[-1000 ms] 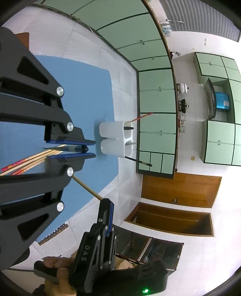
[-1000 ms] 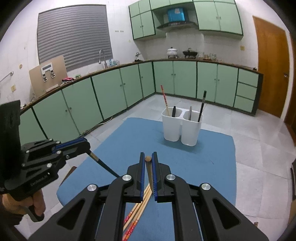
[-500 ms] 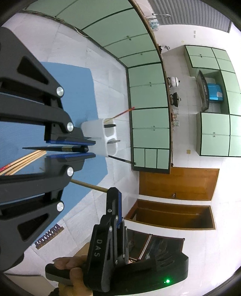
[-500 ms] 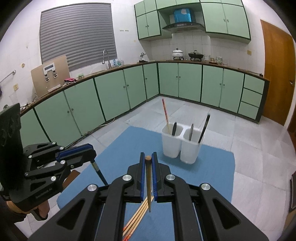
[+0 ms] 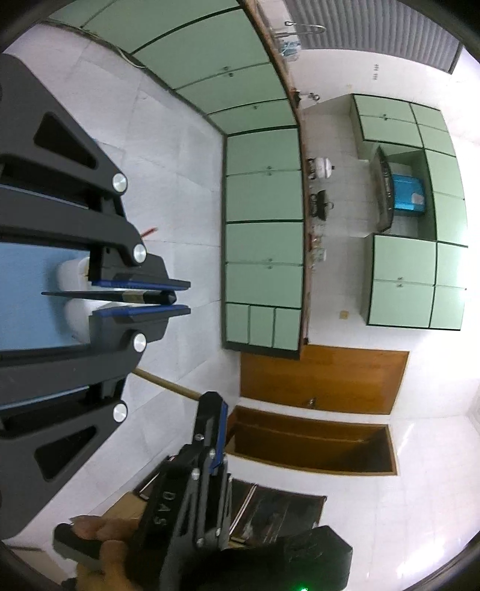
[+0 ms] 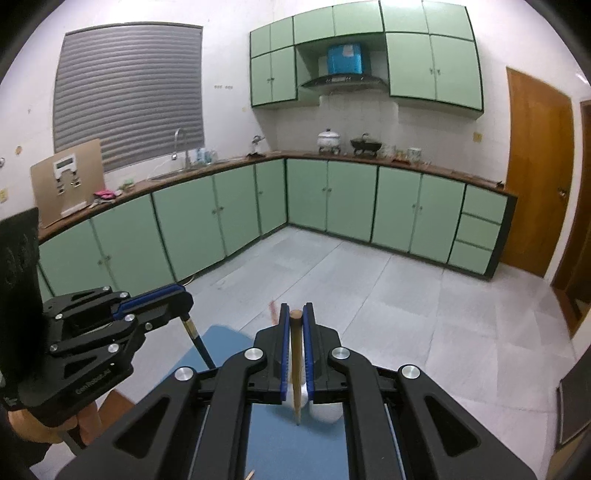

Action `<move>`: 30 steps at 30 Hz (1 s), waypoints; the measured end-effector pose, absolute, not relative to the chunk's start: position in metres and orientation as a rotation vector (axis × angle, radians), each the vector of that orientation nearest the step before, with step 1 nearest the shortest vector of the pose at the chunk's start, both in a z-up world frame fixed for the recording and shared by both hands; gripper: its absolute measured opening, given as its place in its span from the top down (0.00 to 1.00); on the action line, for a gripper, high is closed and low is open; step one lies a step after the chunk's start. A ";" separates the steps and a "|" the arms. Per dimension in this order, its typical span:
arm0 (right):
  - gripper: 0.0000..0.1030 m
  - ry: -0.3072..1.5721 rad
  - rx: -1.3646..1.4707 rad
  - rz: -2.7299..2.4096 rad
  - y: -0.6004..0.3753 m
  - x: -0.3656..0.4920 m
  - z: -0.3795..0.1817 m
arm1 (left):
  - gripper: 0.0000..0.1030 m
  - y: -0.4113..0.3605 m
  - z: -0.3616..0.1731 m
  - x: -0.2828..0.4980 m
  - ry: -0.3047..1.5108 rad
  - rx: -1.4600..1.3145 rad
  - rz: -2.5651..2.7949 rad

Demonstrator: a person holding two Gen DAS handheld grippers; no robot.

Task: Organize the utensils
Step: 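Carry both chopsticks to the white holder and drop them in with both tools, then close the left tool on a red-patterned chopstick while the right tool grasps another red one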

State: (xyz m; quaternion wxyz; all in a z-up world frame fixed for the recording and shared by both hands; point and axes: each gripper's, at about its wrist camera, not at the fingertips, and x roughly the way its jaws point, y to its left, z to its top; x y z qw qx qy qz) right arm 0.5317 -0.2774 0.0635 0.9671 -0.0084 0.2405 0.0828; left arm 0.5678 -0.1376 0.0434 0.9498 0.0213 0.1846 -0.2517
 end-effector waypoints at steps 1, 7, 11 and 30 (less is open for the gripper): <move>0.93 0.484 -0.020 0.158 -0.280 0.540 0.065 | 0.94 -0.142 0.047 0.575 0.368 0.044 -0.508; 0.93 0.498 -0.027 0.112 -0.296 0.585 0.052 | 0.94 -0.170 0.049 0.616 0.320 0.054 -0.485; 0.93 0.548 -0.024 0.094 -0.307 0.608 0.019 | 0.94 -0.182 0.018 0.635 0.353 0.075 -0.475; 0.73 0.390 0.051 0.160 -0.312 0.427 -0.009 | 0.63 -0.097 -0.023 0.512 0.370 0.080 -0.466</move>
